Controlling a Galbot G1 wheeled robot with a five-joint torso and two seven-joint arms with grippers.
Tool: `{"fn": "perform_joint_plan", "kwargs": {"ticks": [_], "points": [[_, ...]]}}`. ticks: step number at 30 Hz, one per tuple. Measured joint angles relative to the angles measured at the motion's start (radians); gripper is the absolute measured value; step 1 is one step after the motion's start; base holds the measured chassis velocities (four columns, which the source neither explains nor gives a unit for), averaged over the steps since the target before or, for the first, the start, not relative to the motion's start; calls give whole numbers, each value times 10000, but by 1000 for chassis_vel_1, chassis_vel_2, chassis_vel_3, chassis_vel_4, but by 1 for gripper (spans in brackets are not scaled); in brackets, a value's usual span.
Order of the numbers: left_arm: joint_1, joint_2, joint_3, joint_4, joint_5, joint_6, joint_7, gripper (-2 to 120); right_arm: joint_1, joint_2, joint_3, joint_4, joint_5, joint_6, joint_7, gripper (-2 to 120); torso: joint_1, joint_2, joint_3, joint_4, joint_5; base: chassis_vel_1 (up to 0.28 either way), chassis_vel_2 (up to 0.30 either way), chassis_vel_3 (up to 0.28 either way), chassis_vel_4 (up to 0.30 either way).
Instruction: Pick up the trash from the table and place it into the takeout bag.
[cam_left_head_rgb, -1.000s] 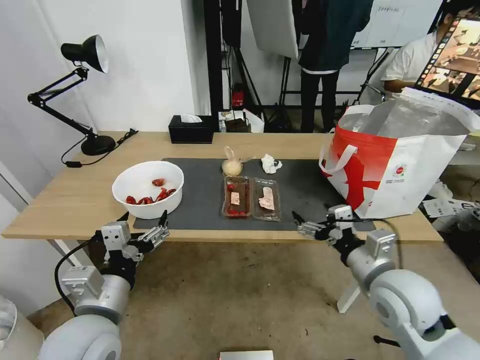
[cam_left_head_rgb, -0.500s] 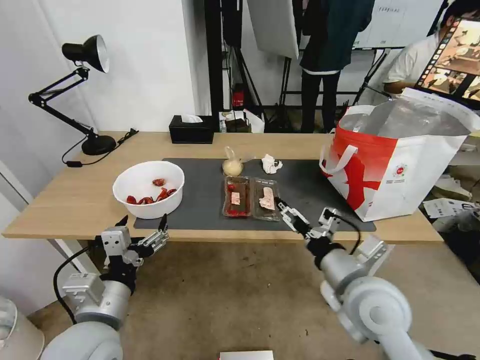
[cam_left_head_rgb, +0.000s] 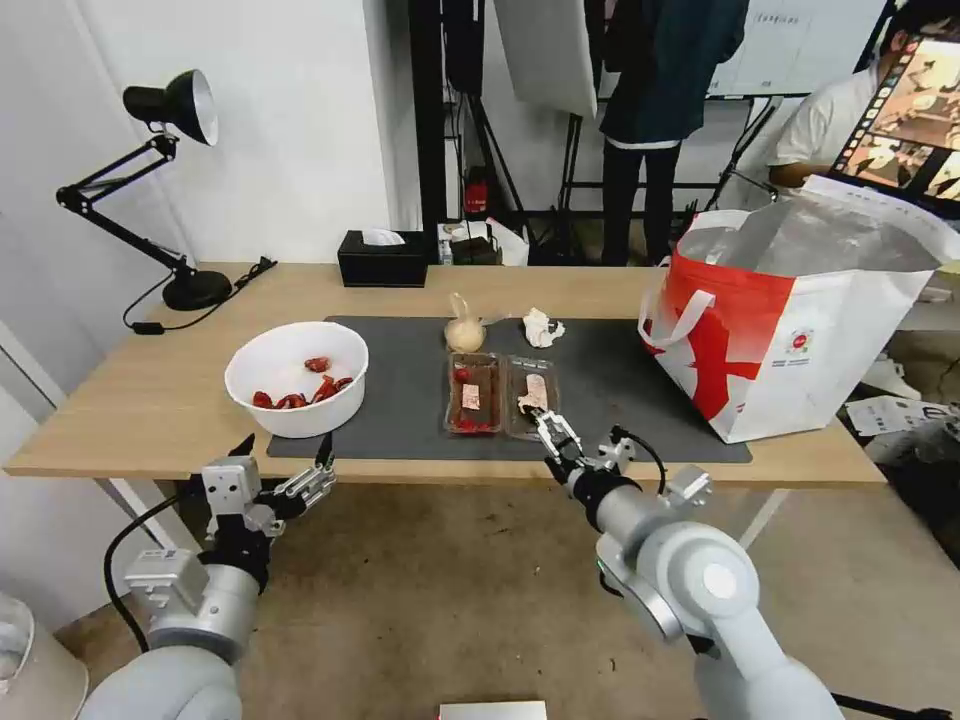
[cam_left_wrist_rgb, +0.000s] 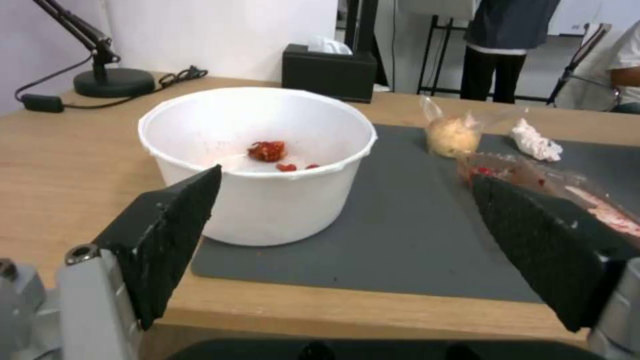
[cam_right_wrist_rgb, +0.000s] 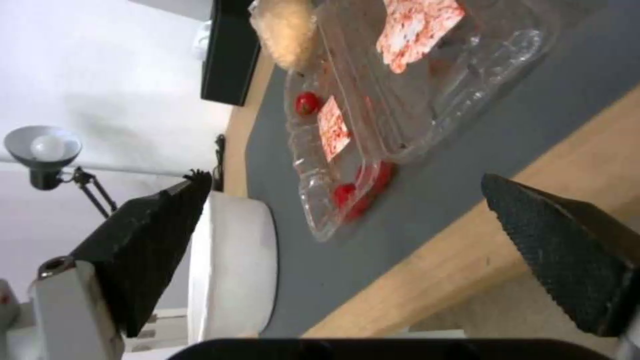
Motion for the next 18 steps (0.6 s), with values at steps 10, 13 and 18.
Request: {"fn": "perform_joint_plan", "kwargs": {"ticks": [10,13,18], "points": [[-134,45,-4,197,1,0,-10,100,946,448,-377,-842,-276,-34,615,100,0,0,0,0,1,0,0,0,0],[-150,66,-6,273,0,0,-24,100,1300,670,-572,-1211,-357,-116,752,100,0,0,0,0,0,0,0,0,0],[-164,84,-22,334,0,0,-36,100,1580,899,-689,-1478,-407,-189,953,100,0,0,0,0,0,0,0,0,0]]}}
